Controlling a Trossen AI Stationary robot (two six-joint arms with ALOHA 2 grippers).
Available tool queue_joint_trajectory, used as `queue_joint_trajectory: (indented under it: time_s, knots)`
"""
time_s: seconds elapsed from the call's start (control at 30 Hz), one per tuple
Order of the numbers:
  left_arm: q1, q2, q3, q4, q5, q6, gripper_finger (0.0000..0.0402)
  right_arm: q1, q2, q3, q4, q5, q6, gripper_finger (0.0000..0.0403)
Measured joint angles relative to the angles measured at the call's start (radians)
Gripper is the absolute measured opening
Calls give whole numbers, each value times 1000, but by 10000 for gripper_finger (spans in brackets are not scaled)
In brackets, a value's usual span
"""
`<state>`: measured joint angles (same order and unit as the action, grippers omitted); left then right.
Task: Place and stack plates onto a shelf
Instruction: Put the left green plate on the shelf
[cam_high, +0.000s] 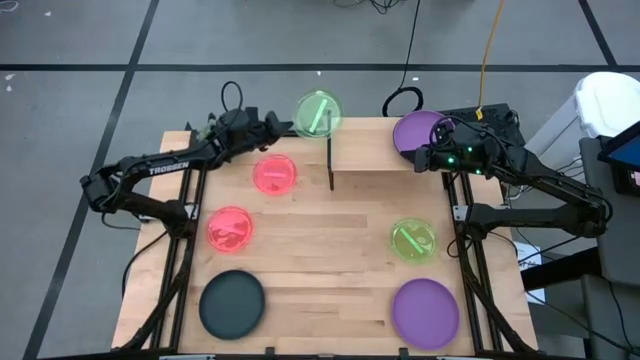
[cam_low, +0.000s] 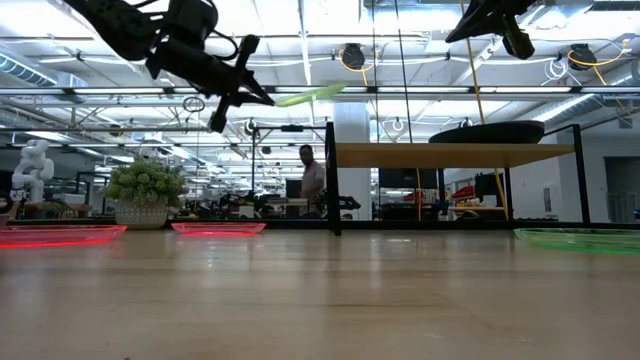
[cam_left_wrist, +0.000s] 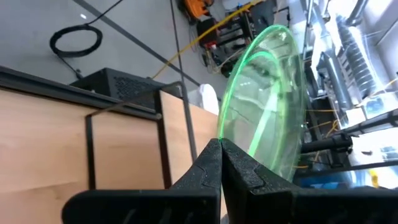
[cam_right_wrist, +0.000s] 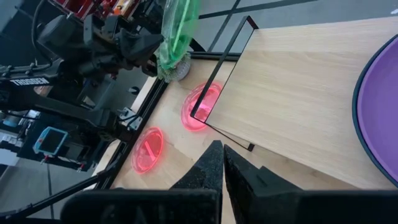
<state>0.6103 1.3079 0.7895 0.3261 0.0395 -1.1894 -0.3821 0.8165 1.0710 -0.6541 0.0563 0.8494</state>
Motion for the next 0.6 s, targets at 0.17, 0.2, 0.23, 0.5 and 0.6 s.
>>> queue_joint_trajectory:
  time_s: [0.17,0.2,0.23,0.5,0.6]
  knots:
    - [-39,0,0,13,-43,-21,0,0,0,0,48,4,-5,0]
    - [-45,0,0,13,-53,-26,0,0,0,0,62,7,-9,0]
    - [-51,0,0,14,-63,-27,0,0,0,0,73,20,-10,0]
    - [-89,1,6,38,-94,-46,0,0,0,0,113,29,-16,0]
    - [-96,1,43,27,-97,-34,0,0,0,0,113,29,-8,0]
